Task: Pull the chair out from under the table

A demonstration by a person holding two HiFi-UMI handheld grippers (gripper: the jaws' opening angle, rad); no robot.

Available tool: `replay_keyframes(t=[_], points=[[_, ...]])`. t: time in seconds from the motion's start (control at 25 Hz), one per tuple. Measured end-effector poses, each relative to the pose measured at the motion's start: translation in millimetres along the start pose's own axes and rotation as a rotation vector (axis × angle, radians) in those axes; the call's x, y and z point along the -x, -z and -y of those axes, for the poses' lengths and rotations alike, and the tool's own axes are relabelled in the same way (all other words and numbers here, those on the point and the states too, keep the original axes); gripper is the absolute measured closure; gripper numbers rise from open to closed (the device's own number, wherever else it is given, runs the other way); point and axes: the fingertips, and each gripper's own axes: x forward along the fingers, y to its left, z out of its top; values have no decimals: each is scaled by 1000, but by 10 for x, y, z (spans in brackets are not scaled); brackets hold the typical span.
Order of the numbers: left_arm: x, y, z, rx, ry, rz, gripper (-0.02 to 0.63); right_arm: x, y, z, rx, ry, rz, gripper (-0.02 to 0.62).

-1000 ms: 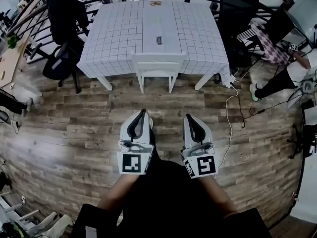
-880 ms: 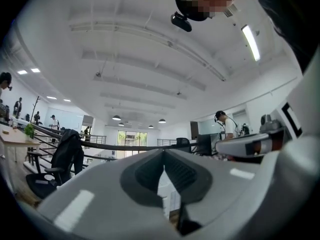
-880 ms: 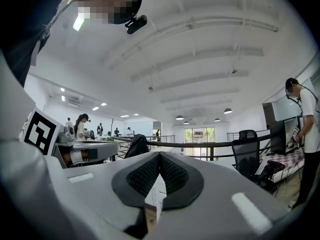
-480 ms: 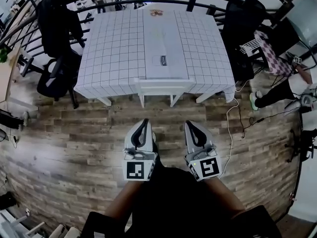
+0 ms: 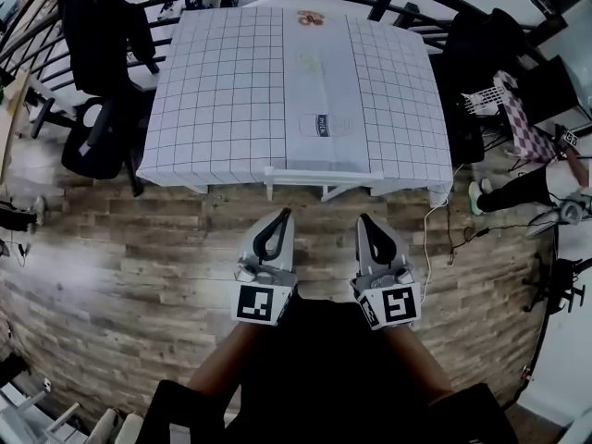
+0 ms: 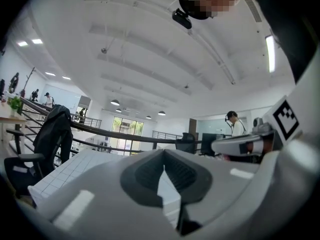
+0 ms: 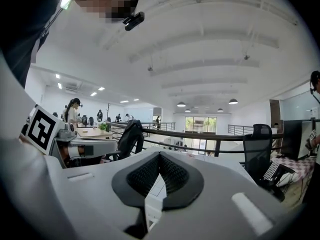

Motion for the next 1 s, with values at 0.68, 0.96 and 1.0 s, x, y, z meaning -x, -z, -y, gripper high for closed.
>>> replay_keyframes(t=[0.68,0.96,1.0], points=[[-494,117,99,-61,-20,-81,597,-413,46,530,-56,-32,10,598],[-843,335,26,-78,-29,-131,597,-746,173,590,-85,-157,-52,597],[-883,363,48,-81,-23,-137,597,-762,207,572,-73,-187,-58,597]])
